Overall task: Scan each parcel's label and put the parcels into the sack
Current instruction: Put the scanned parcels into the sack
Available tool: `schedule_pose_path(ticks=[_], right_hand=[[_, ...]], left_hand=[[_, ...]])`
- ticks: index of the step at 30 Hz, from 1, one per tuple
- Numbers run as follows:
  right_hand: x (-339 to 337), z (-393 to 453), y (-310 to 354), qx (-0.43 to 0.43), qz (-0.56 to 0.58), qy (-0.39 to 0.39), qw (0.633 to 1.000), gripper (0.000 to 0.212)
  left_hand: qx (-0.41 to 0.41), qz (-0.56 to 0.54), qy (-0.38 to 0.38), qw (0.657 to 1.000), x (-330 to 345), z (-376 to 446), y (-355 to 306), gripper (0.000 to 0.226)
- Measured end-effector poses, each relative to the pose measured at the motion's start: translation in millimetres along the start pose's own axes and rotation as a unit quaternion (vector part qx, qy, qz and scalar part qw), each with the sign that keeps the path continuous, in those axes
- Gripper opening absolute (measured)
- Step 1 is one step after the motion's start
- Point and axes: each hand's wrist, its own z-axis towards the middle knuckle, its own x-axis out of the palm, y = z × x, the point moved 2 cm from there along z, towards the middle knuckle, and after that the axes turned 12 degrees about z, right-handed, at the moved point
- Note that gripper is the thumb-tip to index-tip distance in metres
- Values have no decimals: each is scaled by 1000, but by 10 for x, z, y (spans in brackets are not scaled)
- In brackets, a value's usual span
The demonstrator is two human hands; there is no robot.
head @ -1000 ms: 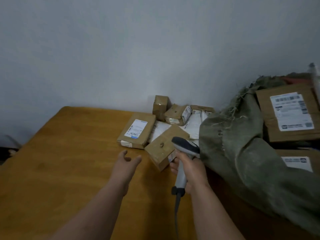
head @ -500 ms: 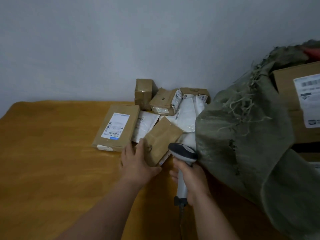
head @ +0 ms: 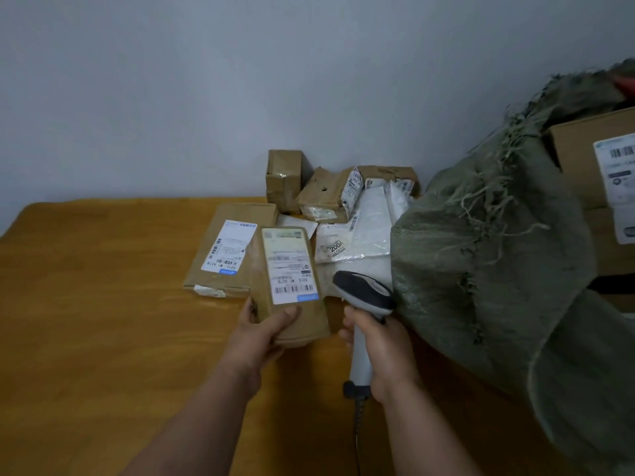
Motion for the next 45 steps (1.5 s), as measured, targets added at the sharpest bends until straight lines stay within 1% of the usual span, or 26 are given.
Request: schedule_pose_path(ticks=[2,6,8,12,15,19,24,28,30,32,34,40,45], right_hand=[[43,-112,51,-15,-21,13,1000,19],[144,-406,136,-40,-53,46,997,18],[205,-574,177,-50,-70,70,994,16],[349,-943,223,-76,-114,138,981,7],[455,-1206,224,-103,-148,180,967,24],[526,-1466,202,-119,-165,199,959,27],[547,-1689,221,-131,-183,205,953,29],[499,-1777,264,-127,-189,229,946,31],[437,-1792,272,-124,-185,239,945,26],[363,-1795,266,-122,-178,243,946,15],[293,-1796,265,-120,-177,249,945,9],[154,-1832,319,-123,-175,272,938,12],[71,-1879,372,-126,-182,295,930,12]], left_hand=[[-9,-62,18,998,-107,-79,99,124],[-5,-126,38,991,-295,-287,182,113],[10,-128,39,991,-378,-407,175,112],[50,-111,32,992,-544,-662,137,122],[74,-110,27,991,-660,-823,134,127],[96,-109,17,989,-779,-1002,170,132],[117,-121,4,986,-868,-1206,201,129],[128,-137,-20,982,-845,-1360,203,127],[131,-145,-29,980,-809,-1424,211,124],[133,-151,-39,979,-770,-1480,229,122],[133,-155,-49,978,-731,-1535,250,120],[138,-164,-70,974,-635,-1652,255,126],[150,-164,-73,972,-577,-1717,234,123]])
